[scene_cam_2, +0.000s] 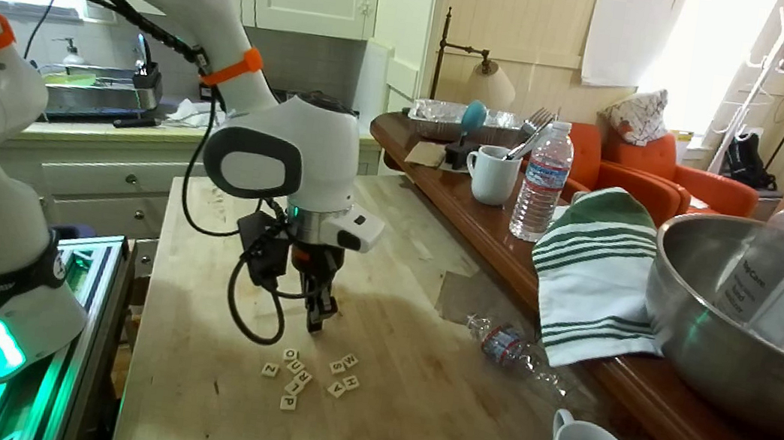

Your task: Create the word 'Yet' using the tiles on the counter.

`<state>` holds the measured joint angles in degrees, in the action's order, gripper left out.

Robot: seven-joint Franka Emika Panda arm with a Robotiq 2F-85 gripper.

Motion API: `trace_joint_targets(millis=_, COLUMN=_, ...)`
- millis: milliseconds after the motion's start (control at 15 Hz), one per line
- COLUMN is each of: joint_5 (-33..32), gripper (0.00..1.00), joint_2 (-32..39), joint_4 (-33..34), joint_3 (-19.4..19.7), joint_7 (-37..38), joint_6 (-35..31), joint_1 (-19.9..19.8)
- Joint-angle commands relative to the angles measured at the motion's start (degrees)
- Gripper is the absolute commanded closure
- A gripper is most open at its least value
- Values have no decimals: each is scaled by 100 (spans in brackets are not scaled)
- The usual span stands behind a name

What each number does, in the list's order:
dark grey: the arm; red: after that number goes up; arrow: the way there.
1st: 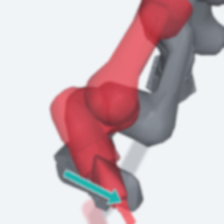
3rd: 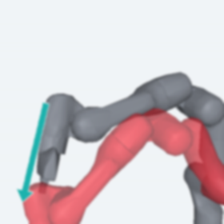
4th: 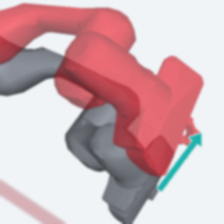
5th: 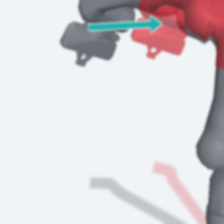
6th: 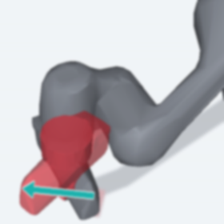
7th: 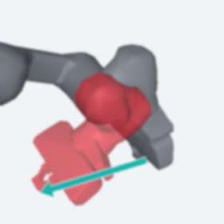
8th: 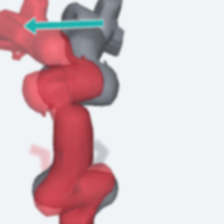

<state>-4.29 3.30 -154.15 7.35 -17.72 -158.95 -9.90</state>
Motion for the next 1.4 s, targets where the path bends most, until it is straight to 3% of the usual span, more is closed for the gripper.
trace_joint_targets(millis=0, joint_5=195, gripper=100, joint_2=210, joint_4=-218, joint_3=-145, joint_7=417, joint_6=-172, joint_1=202)
trace_joint_targets(millis=1333, joint_5=1154, gripper=100, joint_2=297, joint_4=-261, joint_3=-579, joint_7=891, joint_6=-271, joint_1=610)
